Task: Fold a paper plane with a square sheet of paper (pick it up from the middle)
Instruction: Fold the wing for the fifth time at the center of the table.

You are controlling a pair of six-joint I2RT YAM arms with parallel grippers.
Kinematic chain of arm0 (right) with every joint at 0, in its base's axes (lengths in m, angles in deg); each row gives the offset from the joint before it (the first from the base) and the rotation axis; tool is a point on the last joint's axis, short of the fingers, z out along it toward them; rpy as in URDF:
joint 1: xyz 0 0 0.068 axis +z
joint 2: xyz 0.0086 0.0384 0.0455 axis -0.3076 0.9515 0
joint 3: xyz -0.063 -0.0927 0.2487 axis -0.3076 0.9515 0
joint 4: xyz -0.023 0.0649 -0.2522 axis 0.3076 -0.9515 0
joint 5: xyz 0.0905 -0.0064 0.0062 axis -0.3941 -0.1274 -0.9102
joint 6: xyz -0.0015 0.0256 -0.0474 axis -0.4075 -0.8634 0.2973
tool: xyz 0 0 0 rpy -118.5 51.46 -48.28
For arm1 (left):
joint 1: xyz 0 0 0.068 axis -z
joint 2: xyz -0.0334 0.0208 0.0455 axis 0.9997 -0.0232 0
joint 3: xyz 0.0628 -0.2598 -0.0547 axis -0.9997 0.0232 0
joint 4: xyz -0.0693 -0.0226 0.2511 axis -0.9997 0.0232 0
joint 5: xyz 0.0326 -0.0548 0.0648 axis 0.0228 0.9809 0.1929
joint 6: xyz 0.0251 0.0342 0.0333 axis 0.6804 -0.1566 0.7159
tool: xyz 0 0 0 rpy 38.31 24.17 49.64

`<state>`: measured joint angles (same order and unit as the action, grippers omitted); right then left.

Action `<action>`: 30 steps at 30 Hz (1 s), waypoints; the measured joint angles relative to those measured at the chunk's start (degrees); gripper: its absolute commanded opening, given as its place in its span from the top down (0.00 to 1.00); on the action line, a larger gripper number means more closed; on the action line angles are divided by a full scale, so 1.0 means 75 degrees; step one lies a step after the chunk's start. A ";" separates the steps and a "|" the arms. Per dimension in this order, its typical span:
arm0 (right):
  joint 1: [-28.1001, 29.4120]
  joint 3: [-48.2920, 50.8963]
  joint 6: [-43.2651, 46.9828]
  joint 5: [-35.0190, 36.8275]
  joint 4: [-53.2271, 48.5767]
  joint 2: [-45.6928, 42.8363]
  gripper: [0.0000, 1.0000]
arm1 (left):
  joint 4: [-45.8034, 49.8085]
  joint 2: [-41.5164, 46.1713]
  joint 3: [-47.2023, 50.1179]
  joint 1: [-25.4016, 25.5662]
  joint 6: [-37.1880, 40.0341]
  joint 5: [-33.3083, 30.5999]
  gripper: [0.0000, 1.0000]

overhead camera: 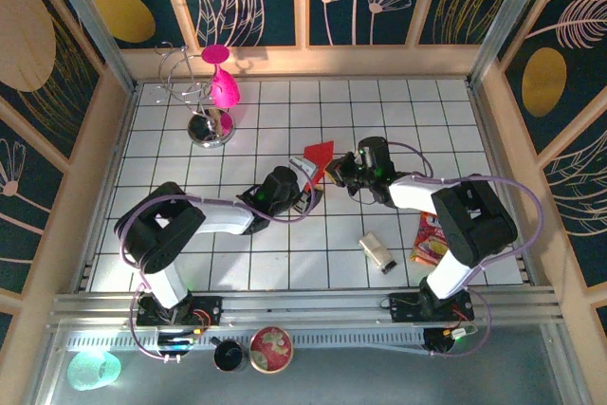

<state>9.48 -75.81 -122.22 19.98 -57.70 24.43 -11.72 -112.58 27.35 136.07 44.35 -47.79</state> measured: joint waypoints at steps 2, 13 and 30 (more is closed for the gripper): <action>0.0000 -0.0003 -0.0026 -0.0061 0.0000 0.0070 1.00 | -0.0015 -0.0157 -0.0085 0.0023 0.0181 -0.0029 0.40; -0.0006 -0.0003 -0.0181 -0.0341 0.0000 0.0163 0.98 | -0.0251 -0.0731 -0.0347 0.0099 0.0699 -0.0117 0.48; -0.0239 -0.0015 -0.0216 -0.0455 -0.0289 0.0157 0.66 | -0.0644 -0.0842 -0.0283 0.0099 0.0898 -0.0388 0.80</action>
<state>7.69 -75.92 -123.83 16.57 -59.86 25.61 -16.55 -118.90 25.23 136.81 51.08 -50.70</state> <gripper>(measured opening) 0.280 0.229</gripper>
